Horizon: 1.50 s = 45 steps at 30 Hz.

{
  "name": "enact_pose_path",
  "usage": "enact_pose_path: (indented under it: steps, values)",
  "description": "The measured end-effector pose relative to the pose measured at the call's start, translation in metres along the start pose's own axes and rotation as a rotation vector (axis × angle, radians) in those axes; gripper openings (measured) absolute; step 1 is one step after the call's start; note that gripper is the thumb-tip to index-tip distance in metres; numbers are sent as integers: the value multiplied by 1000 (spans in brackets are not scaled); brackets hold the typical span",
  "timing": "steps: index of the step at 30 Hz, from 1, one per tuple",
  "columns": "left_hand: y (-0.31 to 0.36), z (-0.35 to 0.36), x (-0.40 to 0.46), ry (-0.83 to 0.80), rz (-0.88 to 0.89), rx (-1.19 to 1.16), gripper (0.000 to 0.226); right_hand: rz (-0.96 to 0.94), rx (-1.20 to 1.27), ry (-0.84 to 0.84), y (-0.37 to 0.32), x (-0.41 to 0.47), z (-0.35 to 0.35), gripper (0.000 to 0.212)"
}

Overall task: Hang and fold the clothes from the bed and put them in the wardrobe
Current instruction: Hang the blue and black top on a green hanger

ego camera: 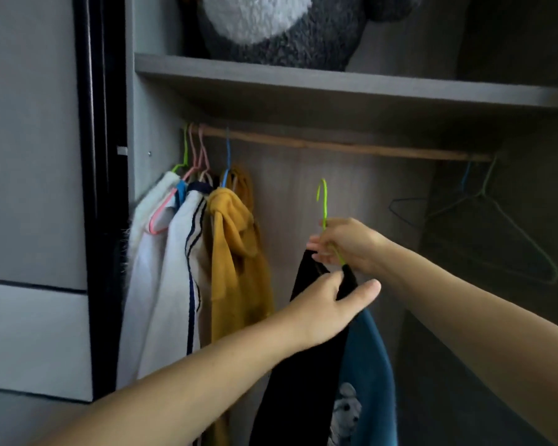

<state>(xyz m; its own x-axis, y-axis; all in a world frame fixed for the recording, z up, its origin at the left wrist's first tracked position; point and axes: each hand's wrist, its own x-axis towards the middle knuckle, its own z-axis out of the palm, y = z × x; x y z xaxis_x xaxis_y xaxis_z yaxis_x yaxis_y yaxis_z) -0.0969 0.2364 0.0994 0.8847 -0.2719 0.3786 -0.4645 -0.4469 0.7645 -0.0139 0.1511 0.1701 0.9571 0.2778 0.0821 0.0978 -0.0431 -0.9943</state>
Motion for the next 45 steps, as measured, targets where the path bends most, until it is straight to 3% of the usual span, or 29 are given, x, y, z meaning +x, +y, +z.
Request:
enact_pose_path:
  steps: [2,6,9,13,19,24,29,35,39,42,45]
  values:
    - [4,-16,13,98,-121,-2,70,-108,-144,-33,-12,21,17,41]
    - [0,-61,47,420,-203,128,29,-272,-447,-137,-40,61,44,40]
    - [0,-90,74,536,-213,173,23,-315,-561,-258,-64,95,60,10]
    - [-5,-136,122,623,-260,490,22,-433,-754,-146,-98,155,80,16]
    - [-46,-178,167,528,-379,760,27,-419,-1099,-171,-96,233,108,30]
    - [-95,-191,155,432,-435,1291,49,-435,-860,-224,-53,281,141,32]
    - [-106,-213,156,407,-519,1414,64,-524,-911,-221,-55,296,159,39]
    - [-107,-207,150,406,-581,1547,63,-618,-743,-333,-45,282,126,35]
    - [-98,-186,140,428,-407,1667,69,-608,-778,-272,-25,254,78,56]
    - [-86,-147,134,377,-198,1574,64,-558,-884,-142,1,229,35,53]
    - [-84,-101,121,333,-119,1375,53,-529,-943,14,36,190,-6,40]
